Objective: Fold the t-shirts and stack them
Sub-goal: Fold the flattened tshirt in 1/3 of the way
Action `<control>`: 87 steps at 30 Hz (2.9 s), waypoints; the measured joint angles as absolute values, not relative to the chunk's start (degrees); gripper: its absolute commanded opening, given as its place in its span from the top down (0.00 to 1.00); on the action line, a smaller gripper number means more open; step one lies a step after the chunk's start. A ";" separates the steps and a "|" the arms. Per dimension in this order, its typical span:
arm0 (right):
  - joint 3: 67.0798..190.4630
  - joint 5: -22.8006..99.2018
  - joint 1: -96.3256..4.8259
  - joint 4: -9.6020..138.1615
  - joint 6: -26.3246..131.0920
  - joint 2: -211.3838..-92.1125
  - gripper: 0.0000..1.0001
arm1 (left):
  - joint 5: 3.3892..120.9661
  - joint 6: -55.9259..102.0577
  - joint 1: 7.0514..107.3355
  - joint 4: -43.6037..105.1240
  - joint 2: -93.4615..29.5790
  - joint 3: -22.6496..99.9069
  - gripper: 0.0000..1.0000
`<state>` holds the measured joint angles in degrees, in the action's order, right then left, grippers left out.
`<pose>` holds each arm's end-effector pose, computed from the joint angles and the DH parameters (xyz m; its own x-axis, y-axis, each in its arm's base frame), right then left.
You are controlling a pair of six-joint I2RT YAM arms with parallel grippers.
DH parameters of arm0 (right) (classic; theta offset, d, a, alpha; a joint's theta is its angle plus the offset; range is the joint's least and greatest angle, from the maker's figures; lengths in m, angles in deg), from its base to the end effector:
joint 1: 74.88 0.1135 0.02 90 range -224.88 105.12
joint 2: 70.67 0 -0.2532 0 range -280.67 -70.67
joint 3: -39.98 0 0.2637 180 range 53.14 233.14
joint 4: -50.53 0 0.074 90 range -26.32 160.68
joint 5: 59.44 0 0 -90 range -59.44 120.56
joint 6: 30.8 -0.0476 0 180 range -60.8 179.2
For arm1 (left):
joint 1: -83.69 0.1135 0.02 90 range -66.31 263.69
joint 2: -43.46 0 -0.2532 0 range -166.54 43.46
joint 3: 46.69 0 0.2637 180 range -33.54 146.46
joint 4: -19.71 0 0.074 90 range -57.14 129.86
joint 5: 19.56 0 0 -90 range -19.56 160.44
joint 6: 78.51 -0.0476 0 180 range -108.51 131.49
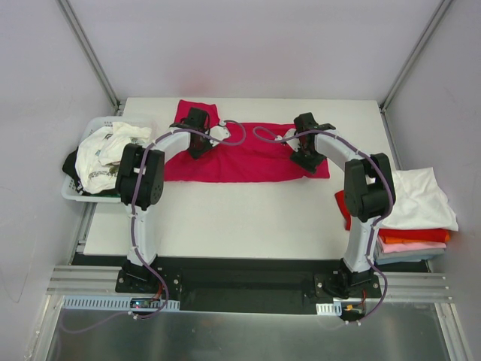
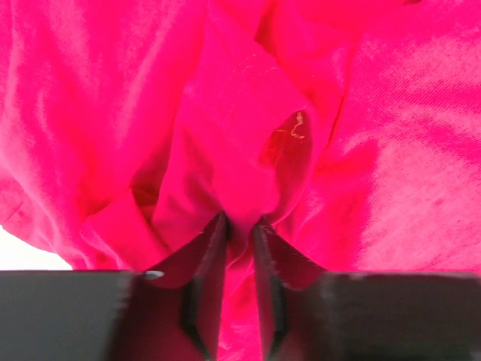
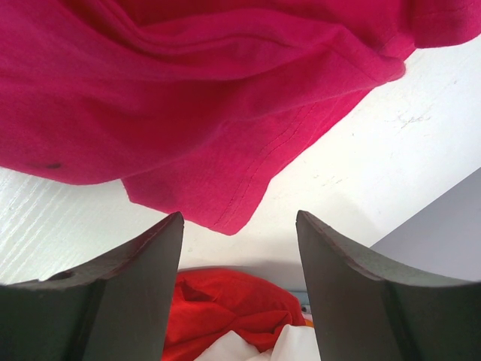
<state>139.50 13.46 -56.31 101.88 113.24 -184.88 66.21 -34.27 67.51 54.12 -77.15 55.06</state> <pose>0.4096 0.1229 0.1684 -0.3539 -0.9350 -0.0210 -0.8134 0.3188 -0.4865 0.4515 -0.1347 0.1488 -0.3076 0.8332 -0.4596 0.7749 0.4996 0.3872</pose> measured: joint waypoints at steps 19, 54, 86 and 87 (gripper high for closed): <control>139.50 13.48 -56.31 101.90 113.20 -184.88 0.36 | 67.48 -34.53 67.51 54.23 -76.93 55.78 1.00; 139.42 13.48 -56.33 101.90 113.20 -184.88 0.36 | 73.12 -37.18 67.57 54.78 -77.15 66.33 0.87; 137.87 13.94 -56.42 101.16 111.78 -183.55 0.13 | 74.43 -33.81 67.66 52.87 -71.27 56.59 0.45; 137.87 14.16 -56.42 101.05 111.67 -183.39 0.12 | 74.10 -33.59 67.66 52.85 -70.25 55.73 0.40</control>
<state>137.87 14.16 -56.42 101.05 111.67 -183.39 74.10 -33.59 67.66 52.85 -70.25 55.73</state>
